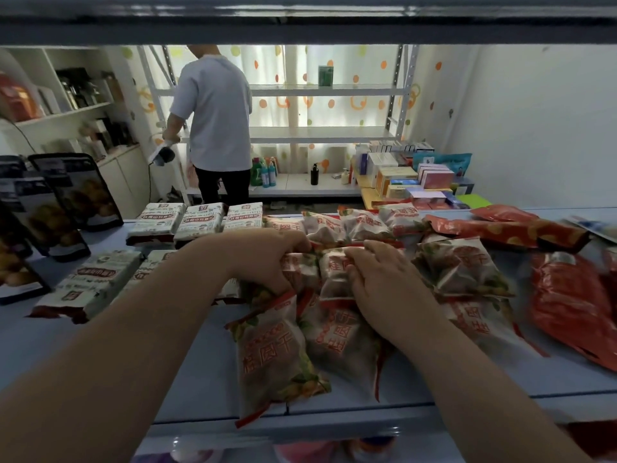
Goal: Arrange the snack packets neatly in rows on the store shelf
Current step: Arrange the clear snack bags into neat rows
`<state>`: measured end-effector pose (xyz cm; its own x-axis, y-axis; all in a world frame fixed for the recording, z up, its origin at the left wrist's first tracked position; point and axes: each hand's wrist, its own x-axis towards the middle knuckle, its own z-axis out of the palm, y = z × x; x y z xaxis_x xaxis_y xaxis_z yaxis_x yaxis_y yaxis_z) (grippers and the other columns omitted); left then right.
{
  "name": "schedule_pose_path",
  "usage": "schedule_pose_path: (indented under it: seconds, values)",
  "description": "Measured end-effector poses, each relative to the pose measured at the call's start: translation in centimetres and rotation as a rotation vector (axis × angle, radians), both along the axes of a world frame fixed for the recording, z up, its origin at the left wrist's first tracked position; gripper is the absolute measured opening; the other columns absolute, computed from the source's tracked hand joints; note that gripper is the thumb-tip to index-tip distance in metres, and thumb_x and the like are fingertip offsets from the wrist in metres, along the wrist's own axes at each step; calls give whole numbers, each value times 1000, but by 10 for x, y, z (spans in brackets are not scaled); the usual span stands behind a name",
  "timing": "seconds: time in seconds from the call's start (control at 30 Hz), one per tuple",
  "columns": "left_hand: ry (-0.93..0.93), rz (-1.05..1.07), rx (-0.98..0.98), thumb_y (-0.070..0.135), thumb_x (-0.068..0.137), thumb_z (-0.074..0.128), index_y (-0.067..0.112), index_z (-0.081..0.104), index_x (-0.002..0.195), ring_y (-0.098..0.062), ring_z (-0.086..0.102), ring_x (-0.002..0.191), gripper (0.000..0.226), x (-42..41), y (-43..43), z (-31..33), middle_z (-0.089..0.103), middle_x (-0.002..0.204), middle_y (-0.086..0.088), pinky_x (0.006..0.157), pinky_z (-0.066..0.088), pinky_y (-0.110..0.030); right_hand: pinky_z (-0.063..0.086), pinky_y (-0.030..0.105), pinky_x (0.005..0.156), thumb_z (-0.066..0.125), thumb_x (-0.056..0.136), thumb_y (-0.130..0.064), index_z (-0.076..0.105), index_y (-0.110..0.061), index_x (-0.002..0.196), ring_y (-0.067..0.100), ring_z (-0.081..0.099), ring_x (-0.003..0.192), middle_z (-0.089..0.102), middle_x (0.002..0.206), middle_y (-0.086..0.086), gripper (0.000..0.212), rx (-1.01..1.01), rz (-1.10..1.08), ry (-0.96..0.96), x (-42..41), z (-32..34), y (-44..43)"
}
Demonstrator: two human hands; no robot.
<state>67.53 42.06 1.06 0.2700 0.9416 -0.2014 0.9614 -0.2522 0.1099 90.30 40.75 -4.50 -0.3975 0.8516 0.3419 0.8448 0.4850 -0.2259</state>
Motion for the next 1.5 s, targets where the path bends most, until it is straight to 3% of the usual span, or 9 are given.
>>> schedule_pose_path:
  seconds: [0.13,0.33,0.53,0.63,0.87,1.0,1.13,1.37,1.5]
  values:
    - [-76,59,51,33,69,76,39,40,133,-12,58,86,74,-3,-4,3,57,108,6,75,56,-41,24,42,118,23,104,-47,39,-31,148,23,32,143,38,155,2,50,-77,0,-80,-1,-4,3]
    - [-86,145,180,40,75,70,34,41,135,-12,54,87,67,-7,-13,11,54,116,6,64,46,-28,14,41,120,19,102,-53,33,-30,152,22,23,147,30,160,2,56,-117,-5,-108,-2,-5,3]
    - [-396,377,384,54,81,61,40,42,134,-15,53,95,58,-4,-26,1,40,123,-2,67,42,-24,6,43,121,19,98,-61,26,-30,154,20,13,150,20,163,1,65,-209,11,-90,-5,1,-4]
    - [-361,401,379,46,85,60,36,44,133,-23,48,103,51,8,-30,-19,34,130,-5,78,45,-32,6,41,120,23,97,-60,24,-29,155,20,13,150,18,163,1,66,-216,6,-136,-6,5,-5]
    - [-70,313,495,41,93,41,18,59,120,-29,47,118,40,17,-35,-29,52,124,-8,92,45,-40,20,45,119,24,97,-58,26,-21,154,24,19,148,22,162,8,67,-251,15,-259,-15,19,1]
    - [-139,230,517,43,89,36,20,64,111,-25,53,107,41,13,-41,-29,60,111,-4,89,45,-38,15,41,119,27,98,-55,27,-27,153,22,18,148,21,162,5,62,-206,7,-184,-15,13,-6]
    - [-215,156,452,38,91,41,23,64,114,-15,53,107,36,8,-46,-33,60,117,4,90,45,-33,9,40,120,28,99,-55,24,-34,154,22,11,150,16,164,2,59,-199,22,-137,-10,7,-4]
    - [-71,91,441,35,101,28,21,53,127,-15,49,121,39,11,-42,-51,55,132,1,107,33,-34,11,36,119,26,100,-51,27,-38,153,19,14,150,14,164,-2,55,-188,72,-141,-11,6,-2]
    - [-11,45,255,35,103,22,14,24,154,-16,18,149,55,12,-43,-51,24,161,-6,122,10,-36,7,36,120,25,101,-51,19,-36,155,14,12,150,15,164,-5,57,-230,94,-185,-11,5,-1]
